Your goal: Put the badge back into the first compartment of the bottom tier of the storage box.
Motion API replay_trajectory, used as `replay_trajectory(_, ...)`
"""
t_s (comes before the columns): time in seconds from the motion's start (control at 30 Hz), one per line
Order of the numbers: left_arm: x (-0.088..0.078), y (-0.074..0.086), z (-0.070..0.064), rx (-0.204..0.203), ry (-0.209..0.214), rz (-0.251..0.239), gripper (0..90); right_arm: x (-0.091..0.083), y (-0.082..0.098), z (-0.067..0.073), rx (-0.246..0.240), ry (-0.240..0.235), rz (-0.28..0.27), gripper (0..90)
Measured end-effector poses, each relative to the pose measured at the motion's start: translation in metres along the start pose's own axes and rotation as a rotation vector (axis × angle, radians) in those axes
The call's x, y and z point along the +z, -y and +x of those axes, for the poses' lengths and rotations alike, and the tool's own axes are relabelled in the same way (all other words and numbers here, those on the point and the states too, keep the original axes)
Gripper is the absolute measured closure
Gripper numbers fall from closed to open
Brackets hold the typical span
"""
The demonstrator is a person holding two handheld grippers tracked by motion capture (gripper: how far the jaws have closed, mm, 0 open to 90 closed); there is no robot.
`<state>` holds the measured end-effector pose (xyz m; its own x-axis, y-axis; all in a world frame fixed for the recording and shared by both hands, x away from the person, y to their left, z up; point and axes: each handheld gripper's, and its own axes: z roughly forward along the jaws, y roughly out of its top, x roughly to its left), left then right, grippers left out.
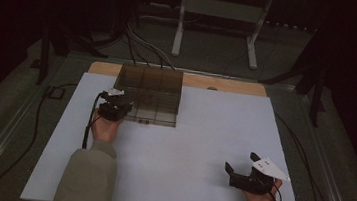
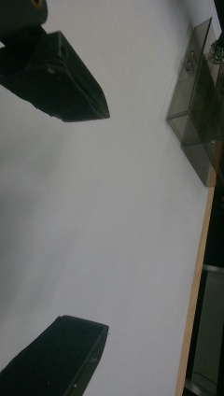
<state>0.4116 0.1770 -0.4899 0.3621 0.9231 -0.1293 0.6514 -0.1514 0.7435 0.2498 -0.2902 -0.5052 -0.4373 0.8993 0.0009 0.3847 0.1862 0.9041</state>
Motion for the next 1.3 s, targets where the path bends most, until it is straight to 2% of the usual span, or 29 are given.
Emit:
replay_trajectory(0.5,0.0078,0.0084,0.0032,-0.025,-0.008,0.028,88.3,-0.0001,0.0005,-0.0005,-0.002,0.001,0.001,0.9)
replay_trajectory(1.07,0.0061,0.0095,0.0076,-0.039,-0.015,0.023,88.7,0.0002,0.0004,0.0000,-0.004,0.001,0.001,1.0)
replay_trajectory(1.3,0.0045,0.0097,0.0090,-0.033,-0.054,0.035,85.1,0.0005,0.0005,0.0000,-0.006,0.000,0.002,1.0)
